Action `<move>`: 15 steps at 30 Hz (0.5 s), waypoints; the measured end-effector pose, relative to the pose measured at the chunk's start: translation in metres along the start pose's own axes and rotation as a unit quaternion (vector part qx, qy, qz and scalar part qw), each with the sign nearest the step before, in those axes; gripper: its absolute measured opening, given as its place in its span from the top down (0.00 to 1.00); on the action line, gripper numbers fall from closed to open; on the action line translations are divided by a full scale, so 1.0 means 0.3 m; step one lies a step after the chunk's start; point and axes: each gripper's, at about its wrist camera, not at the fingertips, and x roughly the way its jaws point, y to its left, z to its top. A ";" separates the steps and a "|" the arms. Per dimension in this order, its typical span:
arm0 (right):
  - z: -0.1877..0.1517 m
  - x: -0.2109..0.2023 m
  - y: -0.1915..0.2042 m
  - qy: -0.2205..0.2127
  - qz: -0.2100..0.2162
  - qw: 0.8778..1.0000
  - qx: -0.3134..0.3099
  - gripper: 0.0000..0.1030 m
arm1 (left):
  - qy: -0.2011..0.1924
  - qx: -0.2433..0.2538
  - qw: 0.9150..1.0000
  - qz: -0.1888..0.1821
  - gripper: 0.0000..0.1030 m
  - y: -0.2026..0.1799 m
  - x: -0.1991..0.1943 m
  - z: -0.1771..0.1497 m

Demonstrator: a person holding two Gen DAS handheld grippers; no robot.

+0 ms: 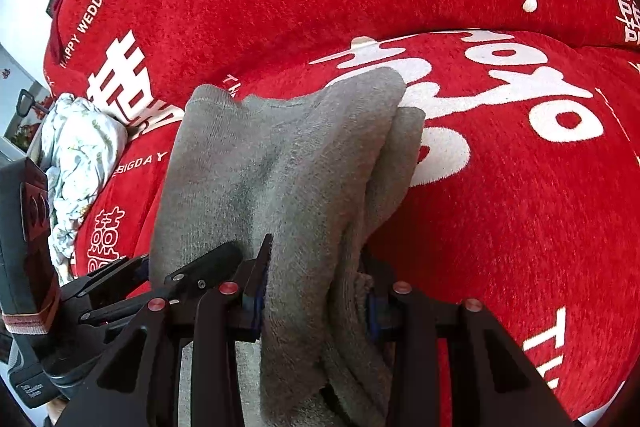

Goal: Fold small clothes

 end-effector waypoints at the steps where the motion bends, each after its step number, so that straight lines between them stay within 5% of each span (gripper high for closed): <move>1: -0.004 -0.002 0.003 0.000 0.001 1.000 0.000 0.62 | 0.000 0.000 1.000 0.000 0.55 0.002 -0.003 -0.005; 15: -0.082 -0.035 0.034 -0.006 0.009 1.000 -0.005 0.62 | -0.015 0.002 1.000 0.006 0.55 0.019 -0.058 -0.088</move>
